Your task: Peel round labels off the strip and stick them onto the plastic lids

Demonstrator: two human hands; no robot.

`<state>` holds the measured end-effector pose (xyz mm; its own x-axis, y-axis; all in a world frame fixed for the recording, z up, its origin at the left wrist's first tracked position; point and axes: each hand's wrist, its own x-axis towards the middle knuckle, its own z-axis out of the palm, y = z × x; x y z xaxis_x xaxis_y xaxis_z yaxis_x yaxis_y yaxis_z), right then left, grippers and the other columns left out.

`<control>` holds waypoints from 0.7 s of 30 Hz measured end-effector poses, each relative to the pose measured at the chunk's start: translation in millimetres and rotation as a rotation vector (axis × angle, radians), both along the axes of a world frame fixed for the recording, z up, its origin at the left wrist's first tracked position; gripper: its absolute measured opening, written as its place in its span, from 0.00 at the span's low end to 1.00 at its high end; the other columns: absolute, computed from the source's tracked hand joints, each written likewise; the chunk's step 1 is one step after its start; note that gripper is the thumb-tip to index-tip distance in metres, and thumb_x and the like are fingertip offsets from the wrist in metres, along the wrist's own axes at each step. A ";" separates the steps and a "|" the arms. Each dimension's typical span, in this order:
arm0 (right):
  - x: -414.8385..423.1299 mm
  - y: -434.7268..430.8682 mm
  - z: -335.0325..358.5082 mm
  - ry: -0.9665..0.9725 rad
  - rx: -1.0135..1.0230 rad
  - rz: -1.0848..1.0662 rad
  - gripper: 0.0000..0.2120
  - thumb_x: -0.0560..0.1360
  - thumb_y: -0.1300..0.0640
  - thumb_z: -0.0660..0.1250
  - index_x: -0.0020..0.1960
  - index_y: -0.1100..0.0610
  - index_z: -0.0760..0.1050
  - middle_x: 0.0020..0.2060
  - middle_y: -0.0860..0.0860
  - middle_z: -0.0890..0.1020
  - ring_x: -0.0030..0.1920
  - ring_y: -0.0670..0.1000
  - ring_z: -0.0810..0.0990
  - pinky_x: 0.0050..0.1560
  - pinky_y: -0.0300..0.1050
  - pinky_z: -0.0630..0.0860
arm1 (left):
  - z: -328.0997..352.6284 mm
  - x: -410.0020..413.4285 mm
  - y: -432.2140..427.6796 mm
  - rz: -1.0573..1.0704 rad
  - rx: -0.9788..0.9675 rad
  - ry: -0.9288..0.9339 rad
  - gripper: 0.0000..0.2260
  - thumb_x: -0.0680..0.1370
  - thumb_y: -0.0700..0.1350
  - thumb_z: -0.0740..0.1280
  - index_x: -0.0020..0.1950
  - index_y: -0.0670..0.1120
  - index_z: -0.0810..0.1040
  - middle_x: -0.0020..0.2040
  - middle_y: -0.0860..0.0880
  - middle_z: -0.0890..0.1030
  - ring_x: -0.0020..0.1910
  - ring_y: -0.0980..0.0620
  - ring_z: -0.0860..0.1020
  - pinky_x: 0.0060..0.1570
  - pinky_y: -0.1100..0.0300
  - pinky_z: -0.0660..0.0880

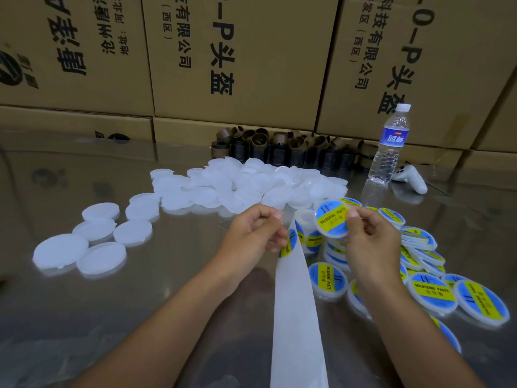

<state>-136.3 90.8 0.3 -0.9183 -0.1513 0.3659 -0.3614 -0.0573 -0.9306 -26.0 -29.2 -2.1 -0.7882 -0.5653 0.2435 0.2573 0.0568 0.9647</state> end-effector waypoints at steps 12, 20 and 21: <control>-18.8 5.7 -1.1 -0.393 -0.169 -0.199 0.07 0.77 0.60 0.64 0.55 0.60 0.73 0.30 0.51 0.78 0.27 0.46 0.79 0.37 0.42 0.80 | -1.0 0.6 -5.1 0.084 0.028 -0.048 0.08 0.80 0.37 0.61 0.43 0.44 0.76 0.29 0.54 0.79 0.29 0.56 0.77 0.33 0.66 0.74; -18.6 6.8 -0.3 -0.415 -0.106 -0.167 0.15 0.75 0.64 0.62 0.62 0.63 0.72 0.37 0.52 0.80 0.37 0.51 0.82 0.47 0.46 0.79 | -5.8 -2.4 -15.0 0.308 0.030 -0.098 0.09 0.79 0.35 0.61 0.43 0.47 0.74 0.39 0.48 0.77 0.34 0.56 0.76 0.34 0.67 0.71; -17.7 6.1 -0.4 -0.399 -0.090 -0.171 0.16 0.75 0.63 0.63 0.62 0.62 0.72 0.36 0.50 0.80 0.38 0.52 0.82 0.51 0.49 0.79 | -7.1 -2.6 -17.7 0.360 0.006 -0.106 0.09 0.79 0.35 0.61 0.43 0.48 0.74 0.41 0.47 0.77 0.35 0.55 0.75 0.35 0.68 0.71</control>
